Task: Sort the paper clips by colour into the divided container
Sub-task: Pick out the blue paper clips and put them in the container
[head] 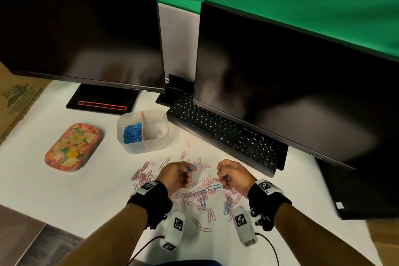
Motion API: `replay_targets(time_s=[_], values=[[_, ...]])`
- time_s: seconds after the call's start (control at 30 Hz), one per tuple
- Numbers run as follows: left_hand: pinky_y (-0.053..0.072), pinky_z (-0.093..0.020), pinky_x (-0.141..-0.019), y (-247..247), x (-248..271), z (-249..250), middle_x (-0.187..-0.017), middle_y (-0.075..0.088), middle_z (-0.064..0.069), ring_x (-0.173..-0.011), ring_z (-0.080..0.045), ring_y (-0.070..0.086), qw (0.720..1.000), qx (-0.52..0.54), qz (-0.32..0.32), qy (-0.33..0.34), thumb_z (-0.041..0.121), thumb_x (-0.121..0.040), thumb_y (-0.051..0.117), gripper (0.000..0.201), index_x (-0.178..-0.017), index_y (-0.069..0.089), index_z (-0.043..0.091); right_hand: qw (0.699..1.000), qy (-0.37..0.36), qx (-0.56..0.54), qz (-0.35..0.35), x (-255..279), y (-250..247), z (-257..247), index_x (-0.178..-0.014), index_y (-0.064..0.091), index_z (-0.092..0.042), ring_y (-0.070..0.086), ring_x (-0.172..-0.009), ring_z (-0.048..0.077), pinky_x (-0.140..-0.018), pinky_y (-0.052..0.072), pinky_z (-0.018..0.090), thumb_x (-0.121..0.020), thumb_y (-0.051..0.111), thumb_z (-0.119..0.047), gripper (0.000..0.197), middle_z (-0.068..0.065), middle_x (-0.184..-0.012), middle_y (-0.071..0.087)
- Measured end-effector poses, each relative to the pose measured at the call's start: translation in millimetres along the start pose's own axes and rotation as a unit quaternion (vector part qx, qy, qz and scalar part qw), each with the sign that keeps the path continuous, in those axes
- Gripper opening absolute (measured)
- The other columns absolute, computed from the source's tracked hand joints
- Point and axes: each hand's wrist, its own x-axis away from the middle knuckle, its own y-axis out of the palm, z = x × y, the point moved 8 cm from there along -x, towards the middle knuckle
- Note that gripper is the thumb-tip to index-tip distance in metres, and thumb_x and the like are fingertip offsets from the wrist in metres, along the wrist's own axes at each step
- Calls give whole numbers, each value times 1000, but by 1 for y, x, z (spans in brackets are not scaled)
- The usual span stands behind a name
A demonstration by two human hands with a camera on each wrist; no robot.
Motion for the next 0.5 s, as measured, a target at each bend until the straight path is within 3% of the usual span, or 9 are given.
replay_targets(time_s=[0.03,0.1,0.2,0.3,0.37,0.5], values=[[36,-28,-54,0,0,-2,-62,49,-8,-54,-21,45,1000,9,-4,-7,1,-80,34,27,-75,61,3,994,-13,106,10,-1,-3,2,-80,55,-14,45,-53,14,-50,32,23,-82,55,0,14,3,-65,52],[34,-28,-53,1,-1,-5,-62,49,-6,-54,-20,43,1000,5,-9,-20,7,-79,36,21,-70,55,8,949,-54,309,36,0,-6,3,-83,60,-22,53,-63,8,-56,40,17,-86,58,-11,11,-5,-76,59],[31,-28,-51,2,-3,-7,-60,49,-5,-50,-18,41,999,-41,-7,-28,16,-86,42,21,-67,49,12,891,-102,441,41,3,1,5,-96,62,-22,53,-75,8,-68,44,17,-87,56,-13,14,-7,-88,55],[31,-26,-51,2,-9,-6,-57,48,-3,-49,-18,40,987,-161,14,0,31,-93,47,34,-63,46,16,854,-150,497,31,6,11,6,-103,60,-22,55,-91,13,-80,48,24,-87,55,-12,19,-4,-100,55],[33,-27,-55,5,-10,-6,-56,48,0,-52,-19,42,963,-267,26,40,40,-91,46,37,-62,47,18,841,-165,516,23,7,16,8,-103,59,-22,56,-98,17,-84,49,28,-88,54,-12,19,-2,-105,57],[40,-32,-66,15,-4,-8,-71,58,-1,-69,-23,52,902,-423,17,90,28,-93,44,29,-69,56,16,832,-154,532,13,4,20,9,-104,58,-21,57,-101,21,-87,50,34,-89,51,-11,20,0,-109,58]])
